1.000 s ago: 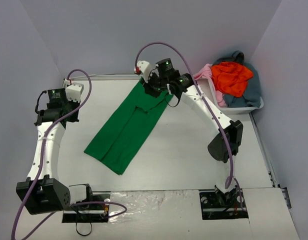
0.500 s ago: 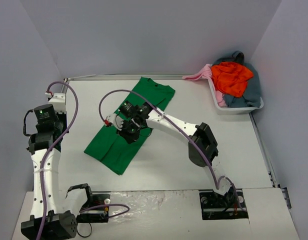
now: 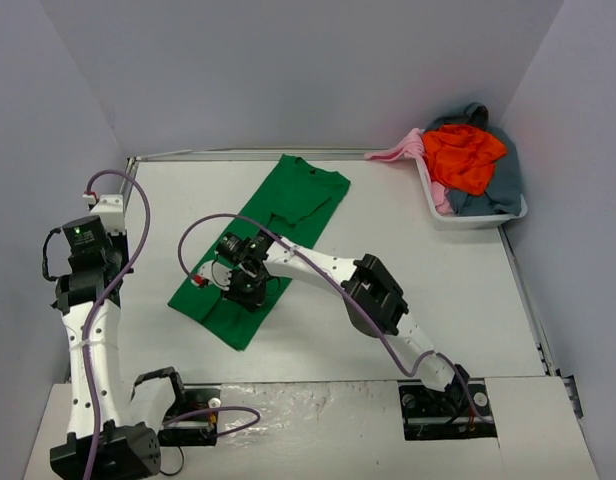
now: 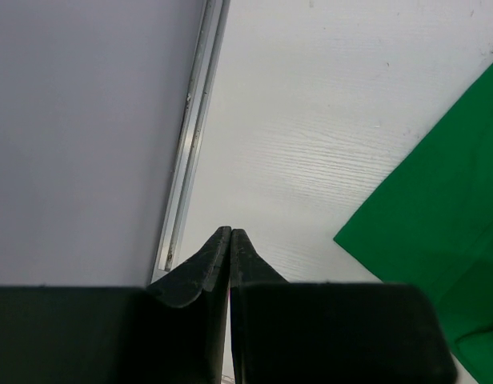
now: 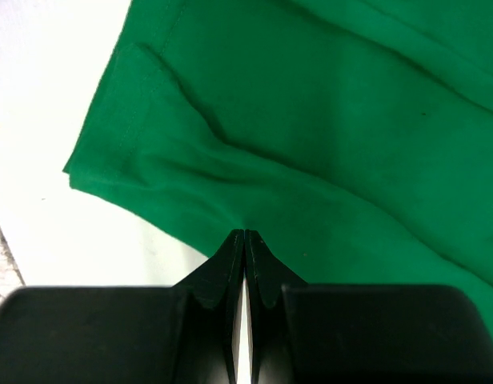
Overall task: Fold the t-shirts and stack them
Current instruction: Rotate the tshirt 90 degrees
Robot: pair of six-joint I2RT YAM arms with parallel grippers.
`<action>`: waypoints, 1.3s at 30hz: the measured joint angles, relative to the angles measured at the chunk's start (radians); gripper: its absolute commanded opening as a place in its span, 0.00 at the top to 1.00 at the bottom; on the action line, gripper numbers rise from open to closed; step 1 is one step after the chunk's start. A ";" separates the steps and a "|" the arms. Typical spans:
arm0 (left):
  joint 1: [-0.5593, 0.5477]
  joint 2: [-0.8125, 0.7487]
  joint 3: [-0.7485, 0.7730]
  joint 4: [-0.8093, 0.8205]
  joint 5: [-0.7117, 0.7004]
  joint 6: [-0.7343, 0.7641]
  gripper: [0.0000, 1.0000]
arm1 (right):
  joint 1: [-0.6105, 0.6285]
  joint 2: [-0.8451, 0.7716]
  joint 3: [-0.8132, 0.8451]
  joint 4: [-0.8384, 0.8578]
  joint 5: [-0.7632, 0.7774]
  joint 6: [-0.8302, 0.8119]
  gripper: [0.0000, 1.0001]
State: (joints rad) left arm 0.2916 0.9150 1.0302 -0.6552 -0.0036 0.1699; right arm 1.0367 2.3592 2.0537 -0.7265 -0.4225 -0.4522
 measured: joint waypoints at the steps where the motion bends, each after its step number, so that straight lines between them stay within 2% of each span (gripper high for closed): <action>1: 0.003 -0.002 0.000 0.000 0.000 0.000 0.98 | 0.001 0.008 0.002 -0.001 0.000 -0.001 1.00; 16: 0.010 -0.015 -0.011 0.002 0.038 0.000 0.98 | -0.012 0.030 -0.040 0.015 0.000 -0.032 1.00; 26: 0.010 -0.004 -0.011 0.002 0.071 0.000 0.98 | -0.082 -0.073 -0.232 0.079 -0.050 -0.039 1.00; 39: 0.010 0.028 -0.011 0.001 0.132 0.001 0.98 | -0.194 -0.172 -0.399 0.091 -0.054 -0.038 1.00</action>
State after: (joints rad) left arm 0.3016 0.9428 1.0187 -0.6544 0.1284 0.1707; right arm 0.8425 2.1876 1.6547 -0.6353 -0.4763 -0.4904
